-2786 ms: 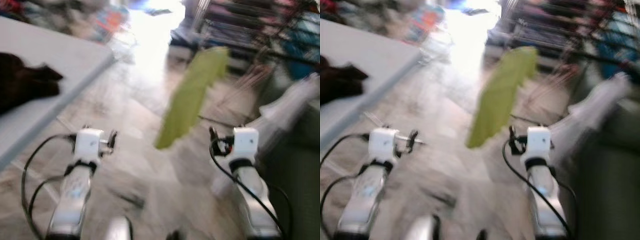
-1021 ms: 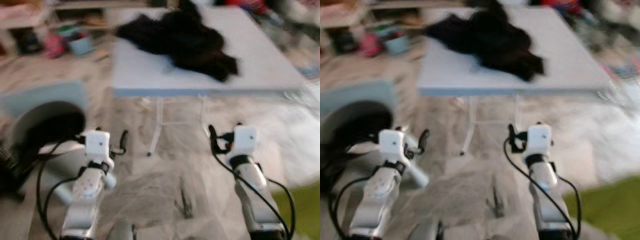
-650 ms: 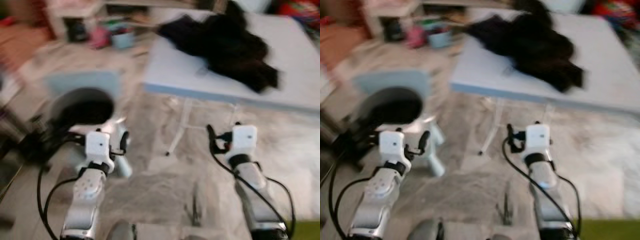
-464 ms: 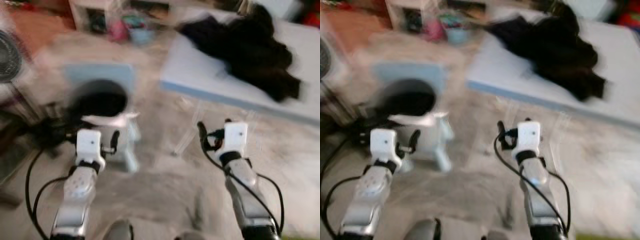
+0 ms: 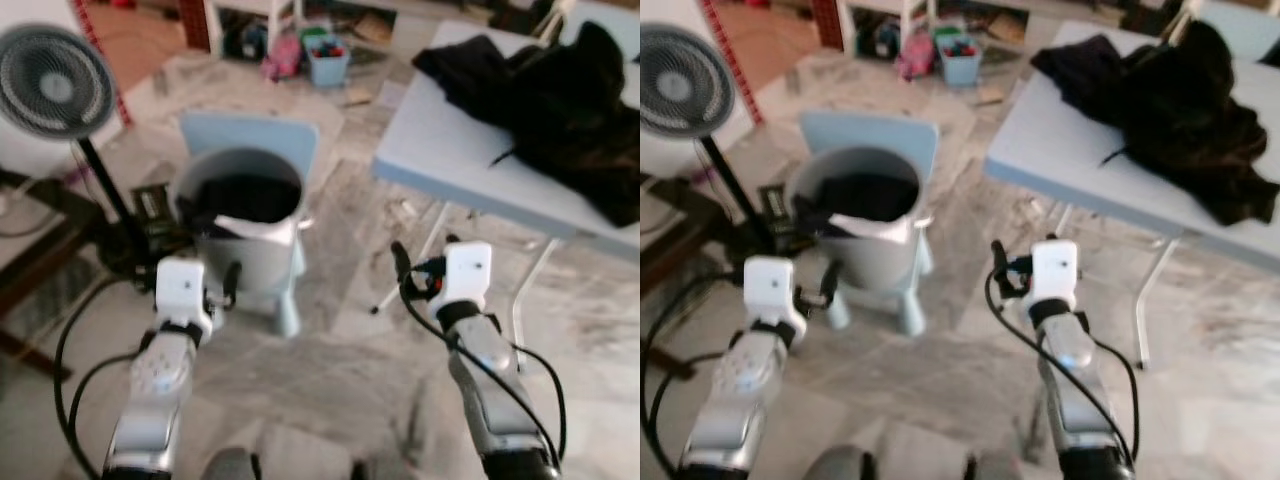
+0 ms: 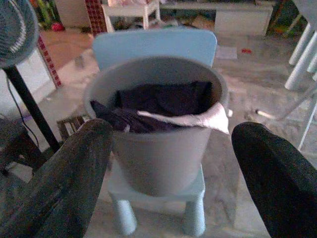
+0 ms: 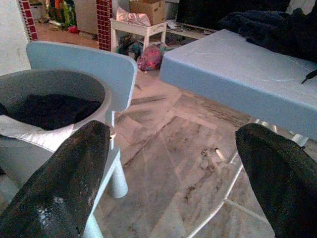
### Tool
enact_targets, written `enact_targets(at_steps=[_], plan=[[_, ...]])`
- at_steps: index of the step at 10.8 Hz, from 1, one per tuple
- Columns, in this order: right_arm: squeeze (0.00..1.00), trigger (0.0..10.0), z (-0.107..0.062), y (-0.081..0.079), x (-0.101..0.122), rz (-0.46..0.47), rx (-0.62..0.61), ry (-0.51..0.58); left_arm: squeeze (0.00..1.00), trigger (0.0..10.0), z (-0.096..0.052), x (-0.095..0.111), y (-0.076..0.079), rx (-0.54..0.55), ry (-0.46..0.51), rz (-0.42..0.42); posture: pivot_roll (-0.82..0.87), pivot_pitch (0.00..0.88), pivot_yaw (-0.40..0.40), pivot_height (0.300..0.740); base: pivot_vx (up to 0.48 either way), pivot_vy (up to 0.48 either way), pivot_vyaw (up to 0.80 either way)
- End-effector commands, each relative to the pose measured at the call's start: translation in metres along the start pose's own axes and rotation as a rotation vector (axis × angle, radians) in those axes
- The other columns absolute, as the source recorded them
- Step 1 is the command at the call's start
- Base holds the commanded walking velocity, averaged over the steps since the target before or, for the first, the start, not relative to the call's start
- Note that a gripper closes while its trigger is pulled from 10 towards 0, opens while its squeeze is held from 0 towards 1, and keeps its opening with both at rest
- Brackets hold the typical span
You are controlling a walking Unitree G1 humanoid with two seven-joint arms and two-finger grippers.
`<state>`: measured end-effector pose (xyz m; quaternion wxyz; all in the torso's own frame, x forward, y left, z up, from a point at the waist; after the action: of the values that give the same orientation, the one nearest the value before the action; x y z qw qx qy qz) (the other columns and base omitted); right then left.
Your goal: Hang hanger
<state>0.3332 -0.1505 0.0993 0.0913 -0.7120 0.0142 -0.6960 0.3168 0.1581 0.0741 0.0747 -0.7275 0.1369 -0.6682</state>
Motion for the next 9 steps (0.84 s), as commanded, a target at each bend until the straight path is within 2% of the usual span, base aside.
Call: enact_targets(at_steps=[1,5,7,9], plan=[[0.0,10.0,-0.002,0.011,-0.003,-0.01,-0.026,-0.013,0.0,10.0,-0.001,-0.001,0.008,-0.019,-0.007,-0.011,-0.04,0.078,-0.074,0.74,0.0,0.48,0.0],[0.0,10.0,-0.001,0.01,-0.002,-0.005,-0.023,-0.009,0.0,10.0,-0.001,0.0,0.009,-0.021,0.0,-0.002,-0.03,0.072,-0.074,0.74,0.0,0.48,0.0],[0.0,10.0,-0.001,0.009,-0.001,-0.023,-0.012,-0.005,0.0,10.0,-0.001,0.006,0.012,-0.038,0.03,-0.004,-0.04,0.076,-0.075,0.74,0.0,0.0,0.0],[0.0,10.0,-0.001,0.008,-0.002,-0.035,-0.005,-0.004,0.0,10.0,-0.002,0.013,0.015,-0.062,0.065,-0.013,-0.04,0.078,-0.075,0.74,0.137,0.0,0.53]])
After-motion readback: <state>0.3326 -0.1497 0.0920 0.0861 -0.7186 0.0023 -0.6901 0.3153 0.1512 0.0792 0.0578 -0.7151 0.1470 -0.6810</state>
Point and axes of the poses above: a point about 5 cm out from each wrist's last joint towards the gripper, its own z axis pointing out of the wrist towards the gripper, its own x axis along the axis of the wrist's last joint, y = z × x, the point moved 6 cm from there along z, pointing out of the wrist towards the gripper, and after that the axes turned 13 degrees about z, right-handed, at the moved point
